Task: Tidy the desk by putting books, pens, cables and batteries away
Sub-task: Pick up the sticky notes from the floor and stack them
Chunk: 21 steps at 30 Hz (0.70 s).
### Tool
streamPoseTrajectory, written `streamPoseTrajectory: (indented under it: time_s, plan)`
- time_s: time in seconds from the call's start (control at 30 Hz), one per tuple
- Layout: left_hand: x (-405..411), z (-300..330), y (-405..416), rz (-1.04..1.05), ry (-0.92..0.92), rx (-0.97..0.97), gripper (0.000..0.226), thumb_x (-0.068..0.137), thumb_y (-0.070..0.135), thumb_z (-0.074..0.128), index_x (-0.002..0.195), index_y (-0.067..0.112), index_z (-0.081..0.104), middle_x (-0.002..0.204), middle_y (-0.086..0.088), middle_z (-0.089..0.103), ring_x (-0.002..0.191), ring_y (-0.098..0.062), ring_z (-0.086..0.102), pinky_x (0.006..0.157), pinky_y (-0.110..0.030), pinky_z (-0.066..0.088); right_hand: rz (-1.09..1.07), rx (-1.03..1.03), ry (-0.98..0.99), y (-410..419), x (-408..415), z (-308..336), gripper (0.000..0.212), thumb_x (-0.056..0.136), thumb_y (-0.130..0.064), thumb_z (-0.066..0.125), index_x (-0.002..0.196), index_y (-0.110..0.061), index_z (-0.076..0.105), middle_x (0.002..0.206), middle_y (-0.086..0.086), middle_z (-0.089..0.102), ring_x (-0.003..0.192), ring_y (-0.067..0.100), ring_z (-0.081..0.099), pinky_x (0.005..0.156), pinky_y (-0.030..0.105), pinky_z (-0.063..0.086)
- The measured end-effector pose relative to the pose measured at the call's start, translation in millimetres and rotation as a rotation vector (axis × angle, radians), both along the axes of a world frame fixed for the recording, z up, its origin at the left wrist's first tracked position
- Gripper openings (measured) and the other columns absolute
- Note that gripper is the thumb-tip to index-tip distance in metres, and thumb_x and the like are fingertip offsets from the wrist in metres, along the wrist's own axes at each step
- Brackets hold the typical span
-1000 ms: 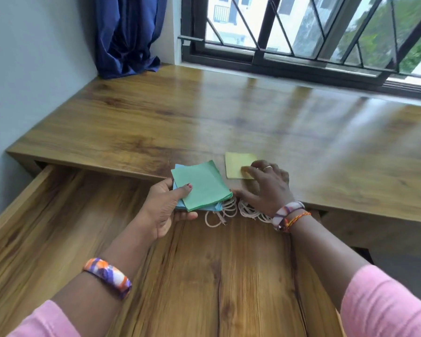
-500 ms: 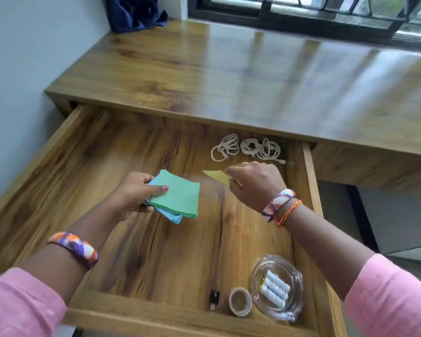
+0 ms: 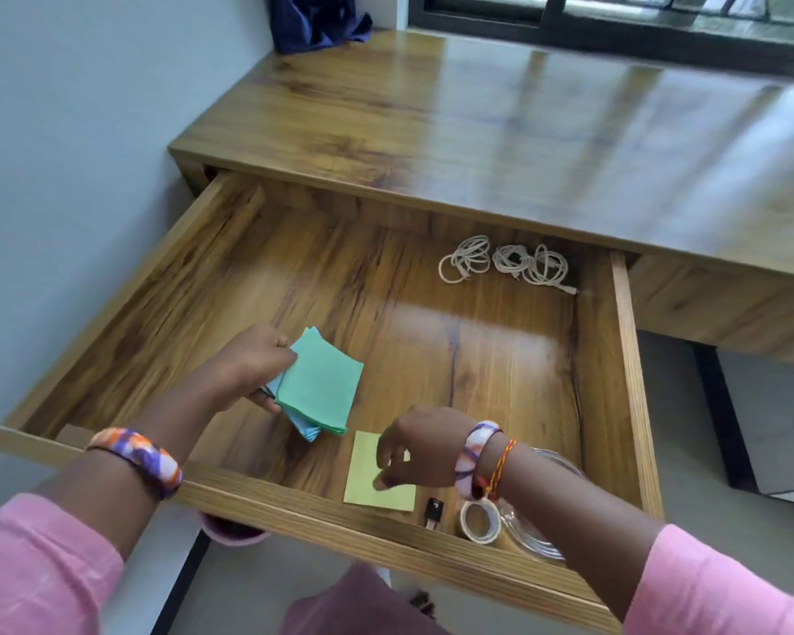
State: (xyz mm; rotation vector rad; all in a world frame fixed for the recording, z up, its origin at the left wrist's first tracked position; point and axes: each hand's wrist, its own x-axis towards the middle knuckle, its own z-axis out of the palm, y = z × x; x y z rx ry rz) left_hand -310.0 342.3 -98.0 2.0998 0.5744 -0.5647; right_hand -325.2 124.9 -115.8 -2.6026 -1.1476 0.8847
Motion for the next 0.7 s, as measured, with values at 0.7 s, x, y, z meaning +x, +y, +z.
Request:
streamPoseTrajectory:
  time_s: [0.7]
  plan:
    - [-25,3,42,0.265,0.055,-0.188,0.014,0.087,0.012,0.06,0.099,0.007,0.067,0.092,-0.014,0.067,0.079,-0.022,0.06,0.076,-0.035,0.05,-0.204,0.107,-0.131,20,20,-12,0.036,0.09,-0.029,0.054,0.126,-0.024,0.052,0.114,0.005,0.062,0.104,0.025,0.057,0.075,0.03,0.046]
